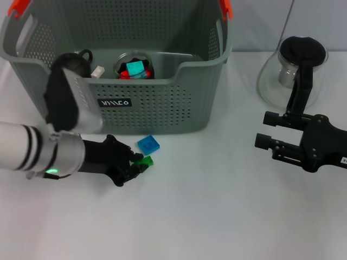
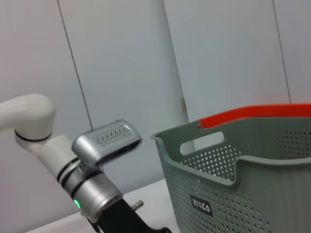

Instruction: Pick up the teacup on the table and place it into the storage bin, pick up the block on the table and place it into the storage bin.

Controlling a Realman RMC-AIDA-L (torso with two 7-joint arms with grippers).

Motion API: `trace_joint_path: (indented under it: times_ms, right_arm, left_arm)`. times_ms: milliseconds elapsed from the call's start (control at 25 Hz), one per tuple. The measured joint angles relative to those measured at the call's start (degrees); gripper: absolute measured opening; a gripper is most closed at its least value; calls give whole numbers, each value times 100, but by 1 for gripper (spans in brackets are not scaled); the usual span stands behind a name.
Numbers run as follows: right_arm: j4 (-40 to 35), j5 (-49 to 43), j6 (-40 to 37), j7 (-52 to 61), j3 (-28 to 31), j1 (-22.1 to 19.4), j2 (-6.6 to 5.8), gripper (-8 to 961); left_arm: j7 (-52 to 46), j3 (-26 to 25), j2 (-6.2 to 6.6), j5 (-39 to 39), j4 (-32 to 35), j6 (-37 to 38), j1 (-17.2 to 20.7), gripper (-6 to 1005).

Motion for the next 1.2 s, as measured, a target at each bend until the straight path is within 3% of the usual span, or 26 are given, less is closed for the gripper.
trace_joint_path:
  times_ms: [120,200,320,440,560,640,760,920,1040,1200]
  right_arm:
    - [-6,3,-7,38,0,8,0,637]
    - [-6,4,-11,72,0,15,-3,637]
    - [-6,2,-15,80,0,20,-6,637]
    - [-6,0,-11,78,1,25,-8,637]
    - [-6,0,-3,64,0,21,-8,638]
    - [-5,-1,3,49,1,9,-4,638]
    - [-3,-1,8,43,0,-4,5,638]
    - [-2,0,6,41,-10,0,12,638]
    - [-3,-9,13,40,-22,1,25,638]
    - [-2,-88,-5,38,-16,-1,43,638]
  left_arm:
    - [5,-749,73,-235,244,1160,-65,189]
    - [18,-1501,199,-454,309,2121,-220,189]
    - [-116,-3024,548,-1072,162,3788,-600,189]
    - [-734,-4013,832,-1631,-32,4412,-940,189]
    - [-1559,-4540,1040,-2107,4,4363,-1217,189]
    - [-2224,-4362,1181,-2046,302,3720,-1460,189]
    - [-2679,-3882,1273,-1527,502,2991,-1714,188]
    - [-3285,-2836,1312,-41,489,1744,-2193,188]
    - [-3608,-2047,1180,854,293,974,-2389,188]
    - [-3762,-1476,824,1536,199,305,-2420,188]
